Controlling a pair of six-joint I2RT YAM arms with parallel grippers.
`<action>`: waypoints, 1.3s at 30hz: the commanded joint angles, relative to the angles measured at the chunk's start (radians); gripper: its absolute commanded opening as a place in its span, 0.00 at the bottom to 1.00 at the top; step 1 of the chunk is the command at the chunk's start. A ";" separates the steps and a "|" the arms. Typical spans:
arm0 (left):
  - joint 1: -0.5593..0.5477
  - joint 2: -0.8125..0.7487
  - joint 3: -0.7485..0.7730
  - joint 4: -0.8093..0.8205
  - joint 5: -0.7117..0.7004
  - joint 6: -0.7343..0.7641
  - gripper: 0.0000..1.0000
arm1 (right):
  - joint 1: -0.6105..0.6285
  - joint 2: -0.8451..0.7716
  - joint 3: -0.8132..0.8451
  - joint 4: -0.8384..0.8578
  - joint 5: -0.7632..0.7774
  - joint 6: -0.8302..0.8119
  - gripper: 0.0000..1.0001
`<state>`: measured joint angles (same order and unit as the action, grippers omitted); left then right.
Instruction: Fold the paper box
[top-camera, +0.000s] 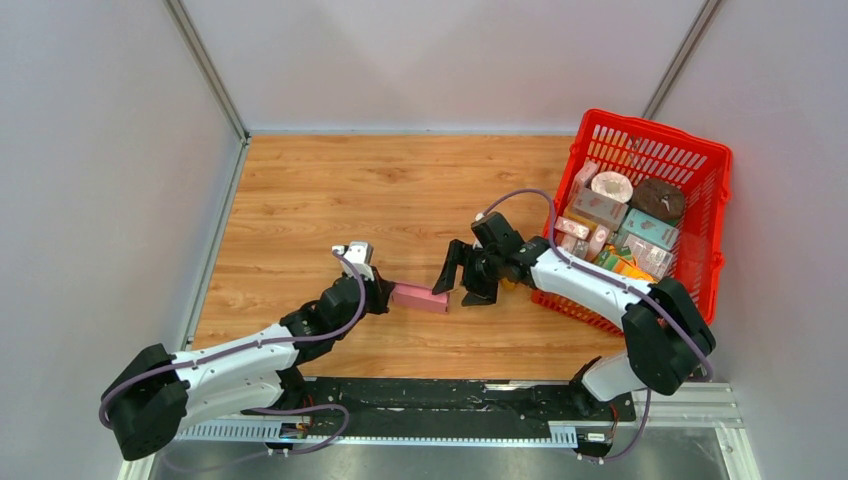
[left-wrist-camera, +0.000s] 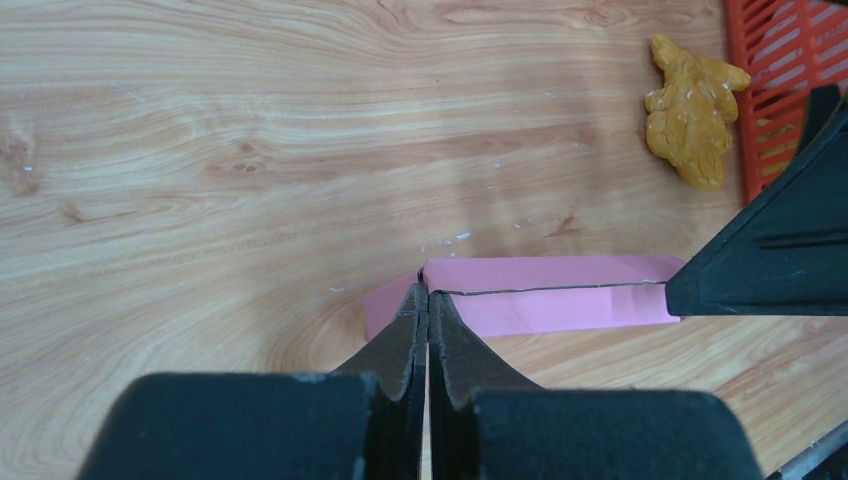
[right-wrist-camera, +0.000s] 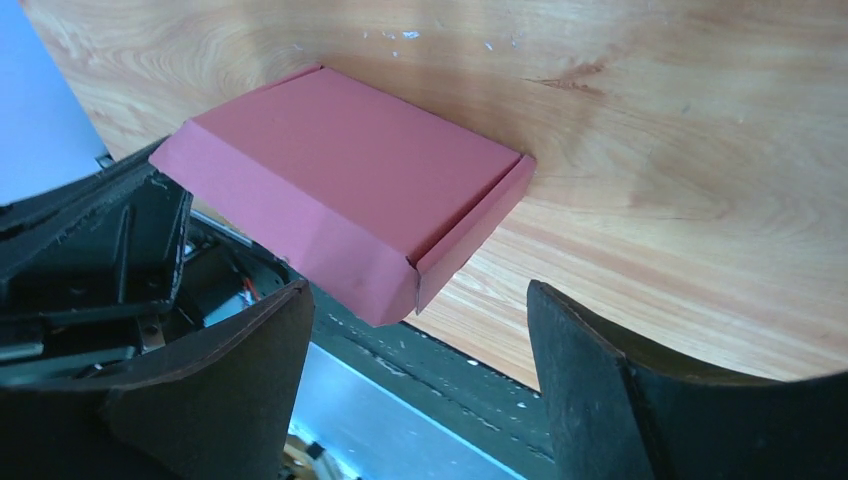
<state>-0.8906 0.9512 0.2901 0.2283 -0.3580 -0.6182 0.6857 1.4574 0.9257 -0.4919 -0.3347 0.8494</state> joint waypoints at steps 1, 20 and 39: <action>-0.008 0.028 -0.022 -0.260 -0.002 -0.073 0.00 | -0.011 -0.032 -0.008 0.130 -0.004 0.178 0.80; -0.110 0.107 0.127 -0.506 -0.210 -0.314 0.00 | 0.000 -0.100 -0.099 0.319 0.128 0.405 0.87; -0.160 0.196 0.215 -0.561 -0.257 -0.341 0.00 | 0.051 -0.002 -0.137 0.383 0.045 0.522 0.70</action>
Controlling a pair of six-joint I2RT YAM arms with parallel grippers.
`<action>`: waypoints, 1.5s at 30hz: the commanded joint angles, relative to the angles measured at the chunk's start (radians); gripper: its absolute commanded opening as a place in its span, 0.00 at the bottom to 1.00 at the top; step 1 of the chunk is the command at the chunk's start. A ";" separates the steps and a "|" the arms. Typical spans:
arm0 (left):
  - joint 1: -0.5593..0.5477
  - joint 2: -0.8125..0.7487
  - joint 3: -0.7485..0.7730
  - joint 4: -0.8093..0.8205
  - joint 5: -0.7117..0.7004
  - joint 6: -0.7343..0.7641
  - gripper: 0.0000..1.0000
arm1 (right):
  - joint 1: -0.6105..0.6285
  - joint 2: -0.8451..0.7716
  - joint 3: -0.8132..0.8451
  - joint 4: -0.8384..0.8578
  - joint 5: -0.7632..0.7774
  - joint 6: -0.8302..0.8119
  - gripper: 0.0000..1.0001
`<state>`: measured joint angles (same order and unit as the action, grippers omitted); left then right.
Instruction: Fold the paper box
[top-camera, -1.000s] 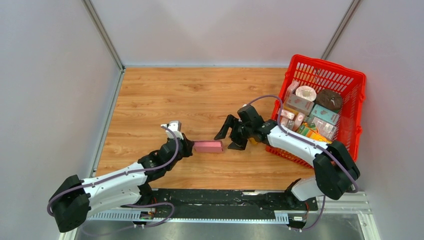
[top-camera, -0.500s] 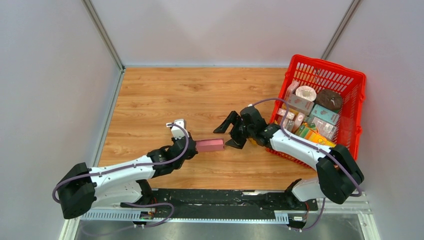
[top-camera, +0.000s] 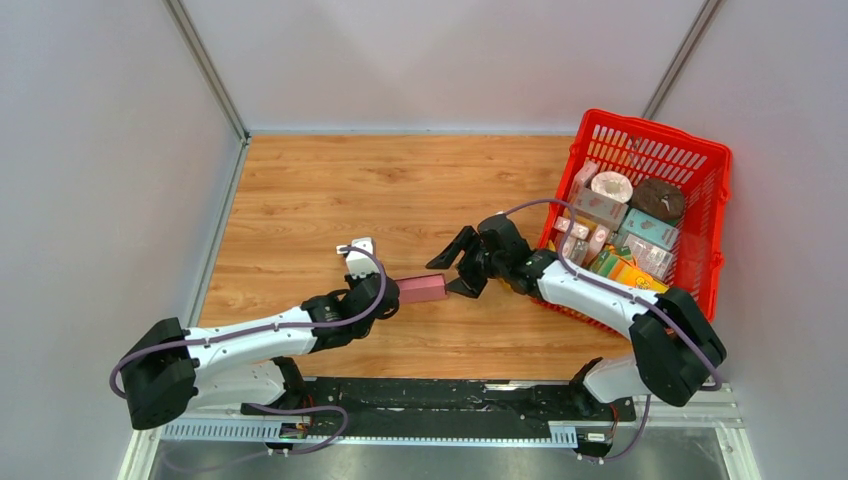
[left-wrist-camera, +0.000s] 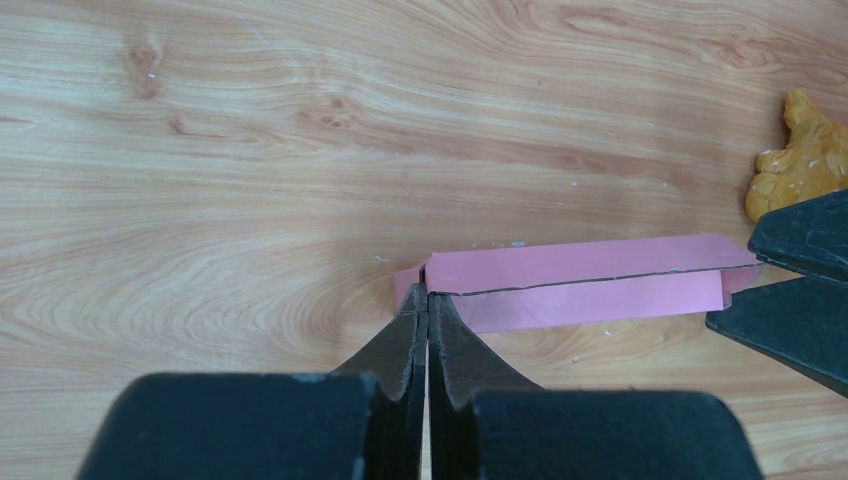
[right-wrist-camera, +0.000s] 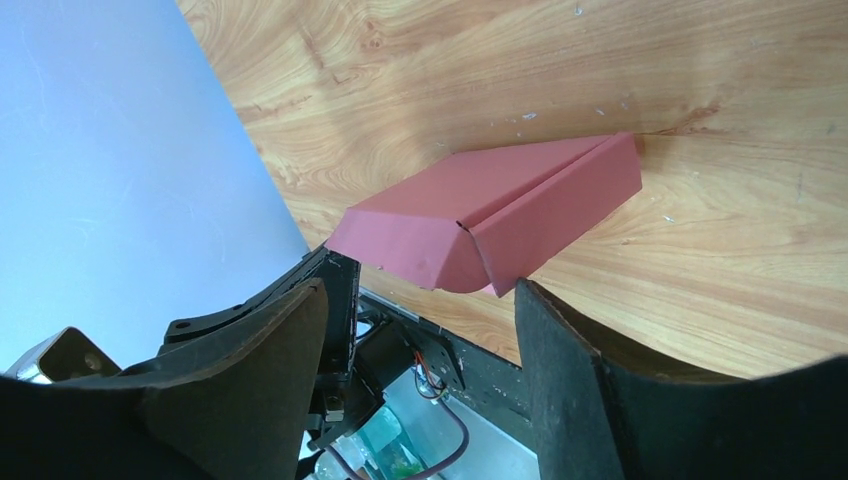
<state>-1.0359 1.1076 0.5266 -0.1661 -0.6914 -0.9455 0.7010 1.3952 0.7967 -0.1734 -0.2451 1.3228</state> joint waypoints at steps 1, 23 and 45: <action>-0.015 0.038 -0.022 -0.170 0.075 -0.013 0.00 | 0.040 0.057 -0.004 0.048 -0.030 0.038 0.70; -0.029 0.066 -0.011 -0.153 0.078 -0.010 0.00 | 0.057 0.051 -0.045 0.127 -0.019 0.147 0.85; -0.042 0.058 -0.017 -0.136 0.081 0.004 0.00 | 0.072 0.179 -0.062 0.307 0.006 0.265 0.60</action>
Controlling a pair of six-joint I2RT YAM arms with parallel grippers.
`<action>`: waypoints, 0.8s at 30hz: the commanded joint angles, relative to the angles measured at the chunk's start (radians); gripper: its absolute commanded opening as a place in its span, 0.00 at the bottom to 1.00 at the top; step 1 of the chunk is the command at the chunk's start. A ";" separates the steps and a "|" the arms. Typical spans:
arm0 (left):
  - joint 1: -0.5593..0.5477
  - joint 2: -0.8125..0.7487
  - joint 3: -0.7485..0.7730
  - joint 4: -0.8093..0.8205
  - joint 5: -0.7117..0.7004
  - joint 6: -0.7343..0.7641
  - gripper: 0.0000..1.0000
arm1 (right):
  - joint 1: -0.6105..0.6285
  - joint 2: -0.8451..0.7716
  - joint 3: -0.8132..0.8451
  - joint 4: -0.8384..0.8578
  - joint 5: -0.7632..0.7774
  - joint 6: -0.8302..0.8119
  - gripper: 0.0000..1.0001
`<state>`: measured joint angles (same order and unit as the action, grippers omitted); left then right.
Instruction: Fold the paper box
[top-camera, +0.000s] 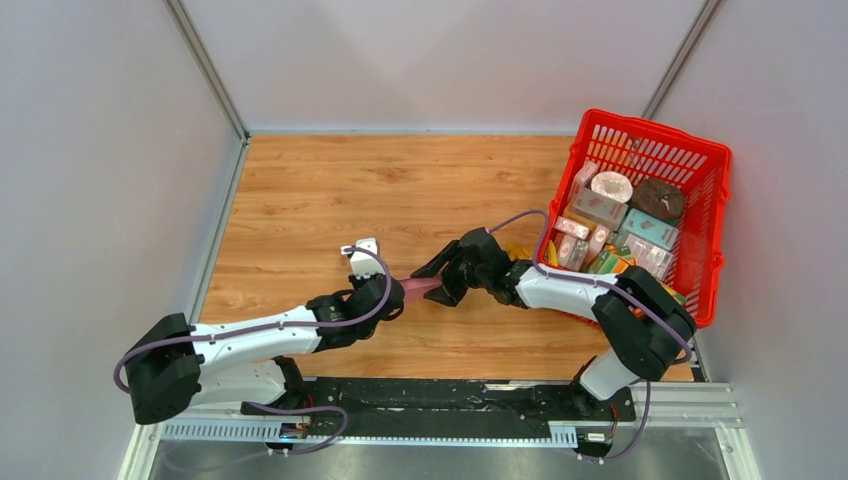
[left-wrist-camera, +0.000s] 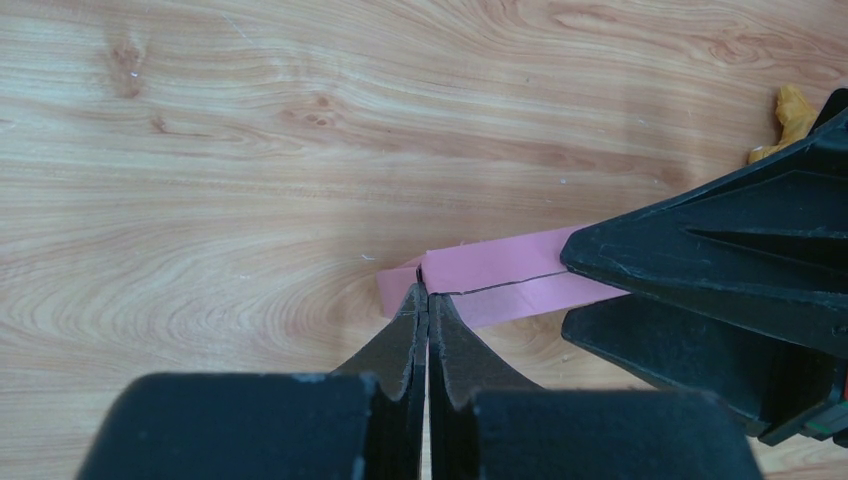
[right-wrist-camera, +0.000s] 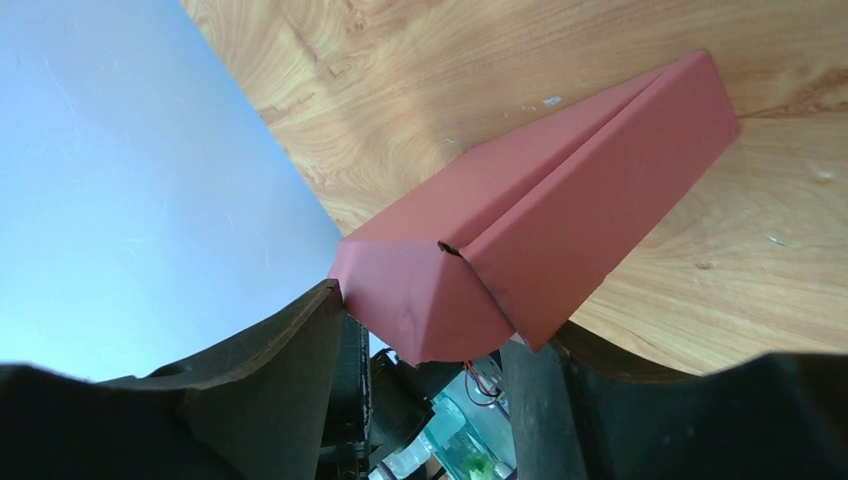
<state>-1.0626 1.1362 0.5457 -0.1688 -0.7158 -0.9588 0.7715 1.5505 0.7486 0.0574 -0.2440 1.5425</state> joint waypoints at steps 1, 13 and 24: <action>-0.017 0.024 -0.047 -0.117 0.108 0.022 0.01 | 0.002 0.028 -0.020 0.088 0.003 0.053 0.58; -0.019 -0.136 -0.153 -0.011 0.156 0.080 0.30 | 0.002 0.072 -0.035 0.125 0.009 0.071 0.48; -0.016 -0.343 -0.139 -0.072 0.272 0.221 0.40 | 0.000 0.126 -0.002 0.108 0.003 0.062 0.45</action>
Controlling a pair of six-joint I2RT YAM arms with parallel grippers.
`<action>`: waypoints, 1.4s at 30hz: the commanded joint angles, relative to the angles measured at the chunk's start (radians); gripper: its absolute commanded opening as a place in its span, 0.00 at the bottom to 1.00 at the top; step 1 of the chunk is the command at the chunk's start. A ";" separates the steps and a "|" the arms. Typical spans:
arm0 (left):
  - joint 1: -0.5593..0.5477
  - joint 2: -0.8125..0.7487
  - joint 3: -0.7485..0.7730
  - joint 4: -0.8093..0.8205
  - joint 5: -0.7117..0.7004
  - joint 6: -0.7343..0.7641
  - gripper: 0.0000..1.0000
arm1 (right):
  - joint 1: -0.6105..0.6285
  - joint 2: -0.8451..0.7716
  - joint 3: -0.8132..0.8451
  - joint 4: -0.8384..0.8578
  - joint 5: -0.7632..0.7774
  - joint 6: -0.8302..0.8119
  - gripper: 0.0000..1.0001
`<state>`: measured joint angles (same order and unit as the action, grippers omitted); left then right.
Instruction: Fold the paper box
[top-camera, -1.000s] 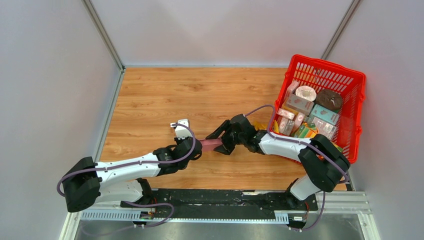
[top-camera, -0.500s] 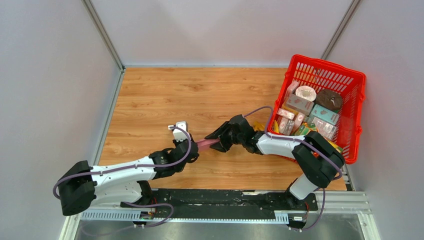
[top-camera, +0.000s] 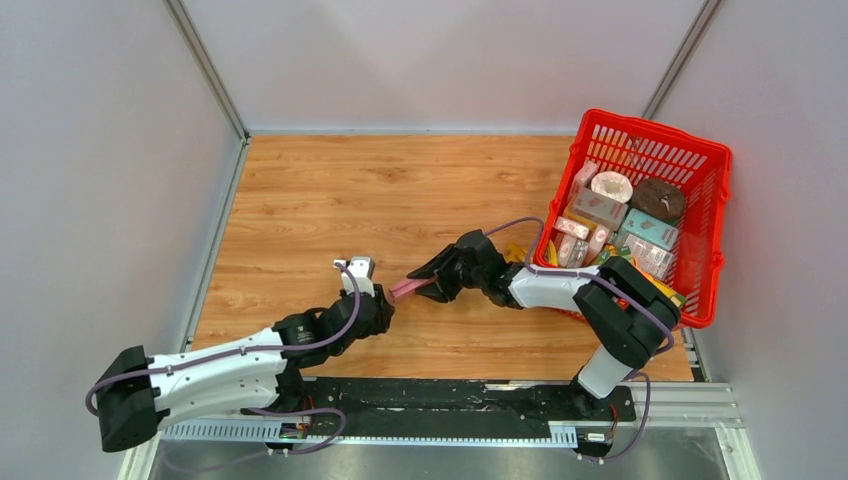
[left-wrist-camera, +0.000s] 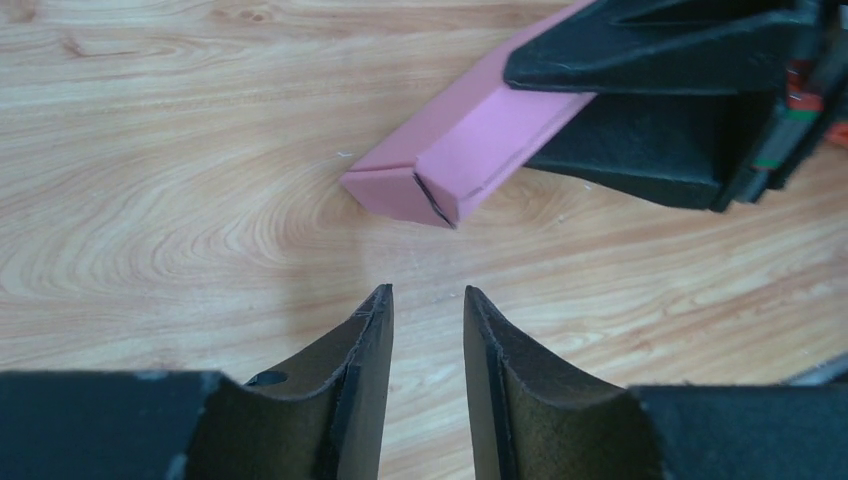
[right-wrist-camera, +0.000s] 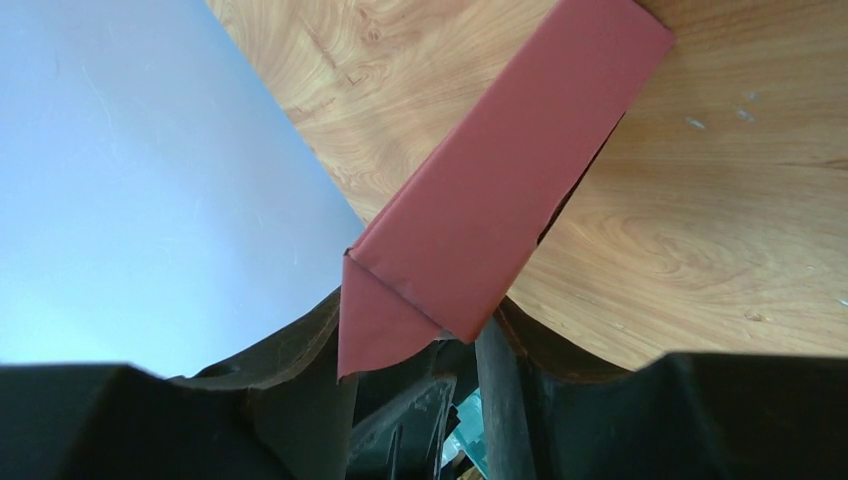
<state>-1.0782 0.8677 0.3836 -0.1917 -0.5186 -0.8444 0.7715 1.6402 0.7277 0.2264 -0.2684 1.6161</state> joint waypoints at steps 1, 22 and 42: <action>0.001 -0.119 0.031 -0.063 0.095 0.123 0.42 | 0.000 0.038 0.025 -0.071 0.028 -0.016 0.45; 0.437 0.125 0.190 0.159 0.741 0.185 0.06 | -0.009 0.063 0.068 -0.116 0.012 -0.053 0.45; 0.524 0.390 0.098 0.492 0.948 0.128 0.04 | -0.014 0.104 0.079 -0.076 -0.022 -0.058 0.45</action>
<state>-0.5613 1.1893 0.5270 0.1444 0.3698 -0.6952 0.7586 1.7023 0.8017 0.2001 -0.3172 1.5997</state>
